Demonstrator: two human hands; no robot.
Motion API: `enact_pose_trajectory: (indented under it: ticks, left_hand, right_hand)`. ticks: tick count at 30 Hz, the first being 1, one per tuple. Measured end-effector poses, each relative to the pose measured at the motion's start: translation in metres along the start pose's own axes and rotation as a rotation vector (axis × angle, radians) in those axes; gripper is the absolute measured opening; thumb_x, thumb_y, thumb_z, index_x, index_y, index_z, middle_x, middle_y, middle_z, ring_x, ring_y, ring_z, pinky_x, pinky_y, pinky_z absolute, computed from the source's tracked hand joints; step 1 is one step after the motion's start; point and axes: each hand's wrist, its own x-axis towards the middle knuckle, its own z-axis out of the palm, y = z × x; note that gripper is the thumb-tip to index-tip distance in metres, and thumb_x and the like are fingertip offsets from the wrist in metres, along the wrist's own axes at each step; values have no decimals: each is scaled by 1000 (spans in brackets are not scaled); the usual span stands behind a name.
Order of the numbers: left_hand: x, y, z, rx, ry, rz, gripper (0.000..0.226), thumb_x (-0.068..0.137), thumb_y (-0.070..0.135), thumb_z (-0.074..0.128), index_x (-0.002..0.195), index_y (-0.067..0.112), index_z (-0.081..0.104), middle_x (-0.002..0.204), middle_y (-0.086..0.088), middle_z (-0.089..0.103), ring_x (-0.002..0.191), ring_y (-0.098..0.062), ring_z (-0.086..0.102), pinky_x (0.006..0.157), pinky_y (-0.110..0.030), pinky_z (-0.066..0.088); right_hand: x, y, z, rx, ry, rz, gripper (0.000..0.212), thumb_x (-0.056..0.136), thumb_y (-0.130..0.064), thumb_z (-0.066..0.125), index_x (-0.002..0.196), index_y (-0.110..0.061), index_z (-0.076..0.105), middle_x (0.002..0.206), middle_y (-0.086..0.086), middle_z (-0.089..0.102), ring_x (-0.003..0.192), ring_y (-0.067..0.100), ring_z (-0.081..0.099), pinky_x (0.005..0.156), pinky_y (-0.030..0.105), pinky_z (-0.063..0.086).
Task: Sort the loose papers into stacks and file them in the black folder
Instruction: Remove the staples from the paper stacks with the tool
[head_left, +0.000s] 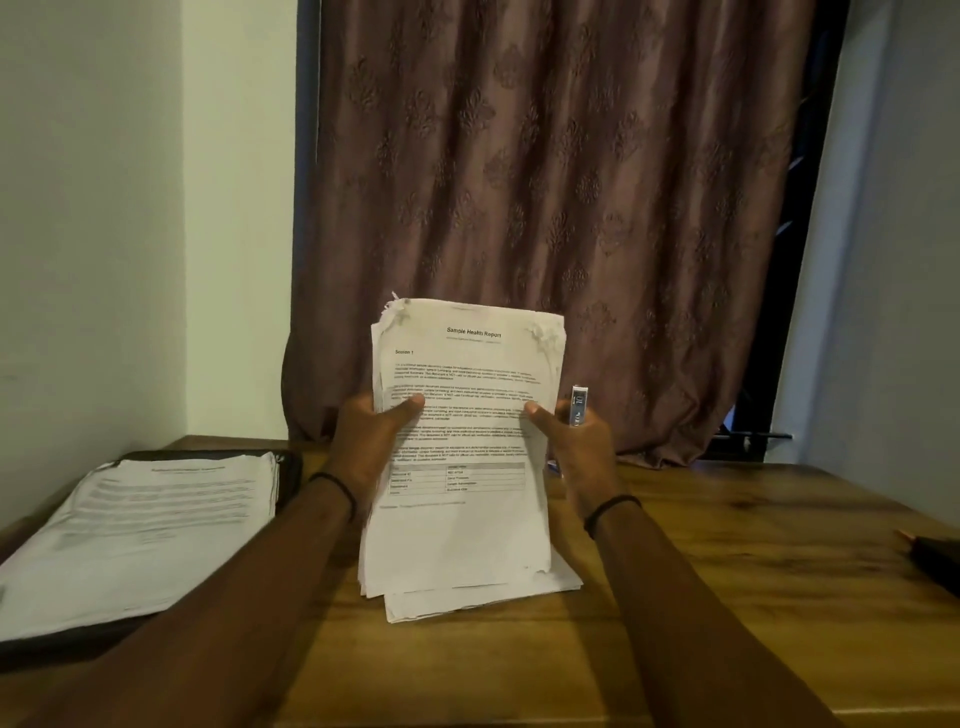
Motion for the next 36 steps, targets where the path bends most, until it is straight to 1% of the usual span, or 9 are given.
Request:
enact_pose_trajectory:
  ticks: [4,11,15,18,20,25,30,32,36]
  left_hand:
    - [5,13,9,9,-3,34,9,89,12,68,98,13,71,88,1,77,79,-21,74,63,-27,58]
    - [4,9,4,82,-11,3,21,89,20,69,108,13,69,105,-9,74,92,-29,72,85,-45,57]
    - [7,24,9,57,-5,20,16,90,21,68,103,13,69,102,-10,75,86,-27,73,82,-45,59]
    - [16,49,16,47,0,67,3,94,18,62,95,17,64,76,10,75,63,-9,72,57,-20,57]
    - [22,64,18,17,1,67,6,95,16,61,99,13,63,68,11,73,59,-9,71,51,-18,54]
    - [35,55,13,30,-3,-94,17,95,11,60,109,1,63,81,-8,75,69,-23,72,61,-33,58]
    - [32,-20,-6,129,82,-291,26,88,14,70,106,-3,61,109,-18,69,98,-34,66,94,-52,52]
    - [25,-47,-10,67,71,-359,25,89,10,67,110,-4,64,106,-22,70,96,-40,68,93,-55,52]
    - [14,-78,-11,64,15,-353,21,91,8,65,110,-2,66,101,-20,72,94,-42,69,89,-55,54]
  right_hand:
    - [5,-11,5,78,31,-21,25,86,0,70,110,3,64,104,14,72,87,23,72,72,30,61]
    - [-1,8,-6,-8,64,58,23,85,-11,74,97,1,59,105,23,71,100,37,69,87,49,57]
    - [2,-3,-6,-29,71,35,18,87,-9,72,94,0,58,88,15,71,75,23,70,60,28,60]
    - [11,-22,-7,-31,61,45,22,86,-9,73,80,-9,52,68,7,65,45,7,58,39,18,44]
    - [15,-35,-8,-58,32,54,19,87,-10,73,80,-8,55,64,7,63,35,4,51,35,16,38]
    - [22,-41,-17,-92,-24,159,17,86,-13,74,91,4,70,79,15,74,63,25,71,52,26,56]
    - [31,3,-26,-207,259,155,26,87,-27,71,74,-16,52,66,-1,51,55,12,47,47,22,41]
    - [29,18,-25,-190,331,152,26,95,-31,61,78,-13,53,62,2,49,51,14,46,40,19,41]
    - [29,35,-10,-55,356,167,36,100,-42,51,87,-9,57,67,9,59,55,20,57,63,37,56]
